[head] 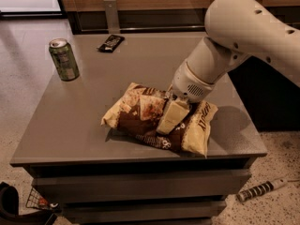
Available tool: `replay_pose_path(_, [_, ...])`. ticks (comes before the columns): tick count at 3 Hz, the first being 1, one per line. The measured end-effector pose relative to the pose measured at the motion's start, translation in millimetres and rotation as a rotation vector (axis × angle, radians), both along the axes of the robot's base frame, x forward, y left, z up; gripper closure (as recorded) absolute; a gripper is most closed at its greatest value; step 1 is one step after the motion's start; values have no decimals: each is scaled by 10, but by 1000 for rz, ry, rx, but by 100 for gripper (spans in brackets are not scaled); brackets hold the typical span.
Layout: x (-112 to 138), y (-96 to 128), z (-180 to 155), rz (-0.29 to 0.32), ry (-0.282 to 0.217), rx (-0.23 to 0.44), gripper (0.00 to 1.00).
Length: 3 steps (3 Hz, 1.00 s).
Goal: Move brown chip bag near rxbar chocolate
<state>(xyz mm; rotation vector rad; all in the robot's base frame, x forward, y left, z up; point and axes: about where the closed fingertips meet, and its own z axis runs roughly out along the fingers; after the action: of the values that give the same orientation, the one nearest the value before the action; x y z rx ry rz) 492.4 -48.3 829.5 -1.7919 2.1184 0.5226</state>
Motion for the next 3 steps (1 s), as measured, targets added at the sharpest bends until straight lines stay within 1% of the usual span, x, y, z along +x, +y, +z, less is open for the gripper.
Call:
replay_pose_path(1, [152,-185,511,-44,-127,5,100])
replay_pose_path(2, [329,-472,1301,-115,-317,14,100])
replay_pose_path(3, [447,-629,1692,-143,-409,33,100])
